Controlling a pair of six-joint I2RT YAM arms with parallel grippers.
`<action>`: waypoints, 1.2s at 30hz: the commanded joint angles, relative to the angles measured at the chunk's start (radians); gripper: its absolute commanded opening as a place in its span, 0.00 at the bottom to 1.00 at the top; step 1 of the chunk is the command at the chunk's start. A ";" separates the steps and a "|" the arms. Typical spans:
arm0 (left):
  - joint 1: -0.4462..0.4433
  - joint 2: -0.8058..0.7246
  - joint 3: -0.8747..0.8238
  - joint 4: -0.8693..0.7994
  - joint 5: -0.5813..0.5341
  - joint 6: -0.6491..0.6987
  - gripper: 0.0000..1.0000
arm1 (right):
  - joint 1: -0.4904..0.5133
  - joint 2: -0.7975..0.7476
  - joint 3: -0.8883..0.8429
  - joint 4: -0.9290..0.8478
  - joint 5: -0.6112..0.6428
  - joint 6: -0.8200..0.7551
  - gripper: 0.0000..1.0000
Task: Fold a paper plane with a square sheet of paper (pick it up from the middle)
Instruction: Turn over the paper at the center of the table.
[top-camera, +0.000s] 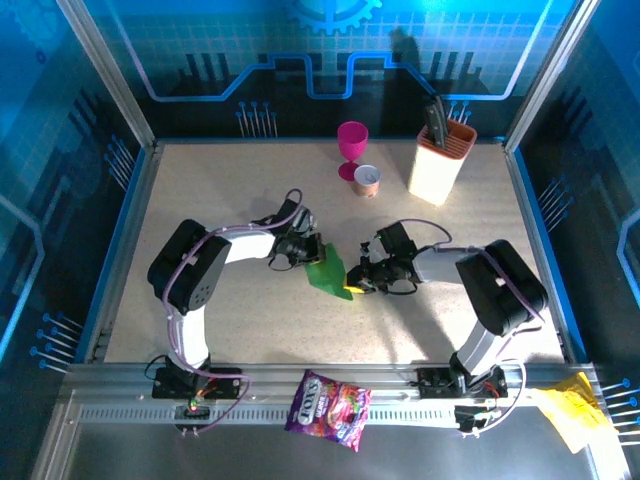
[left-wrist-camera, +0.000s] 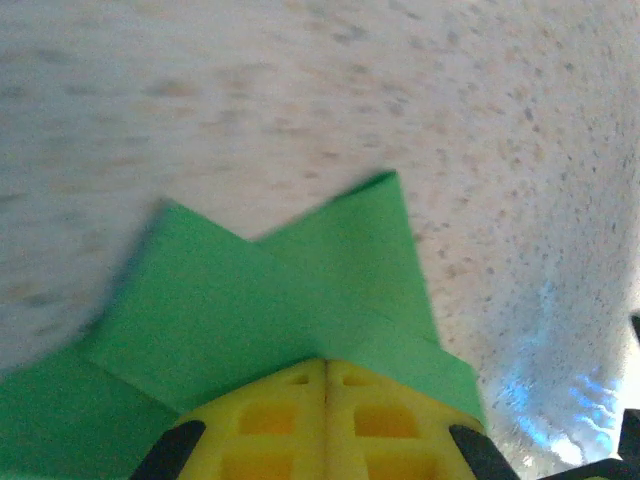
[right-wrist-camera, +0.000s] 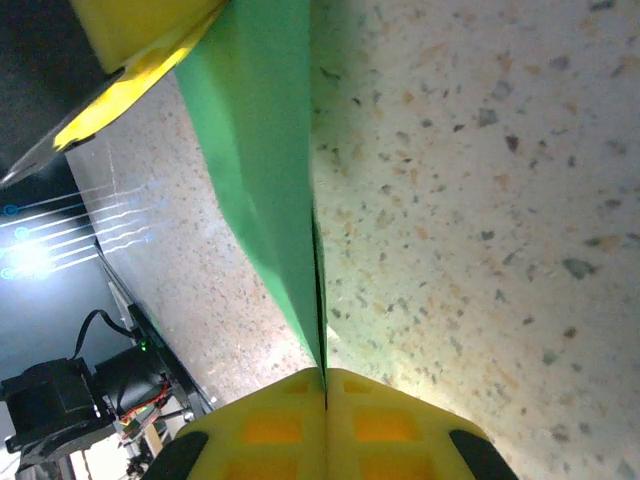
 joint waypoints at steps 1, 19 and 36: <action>0.100 -0.108 -0.065 0.118 0.026 -0.196 0.00 | -0.031 -0.120 0.037 -0.131 0.022 -0.024 0.00; 0.224 -0.236 -0.165 0.241 0.105 -0.349 0.09 | 0.086 -0.202 0.634 -1.321 1.147 -0.300 0.00; 0.255 -0.509 -0.282 0.060 0.016 -0.347 0.06 | 0.499 0.328 0.723 -1.325 1.205 -0.124 0.21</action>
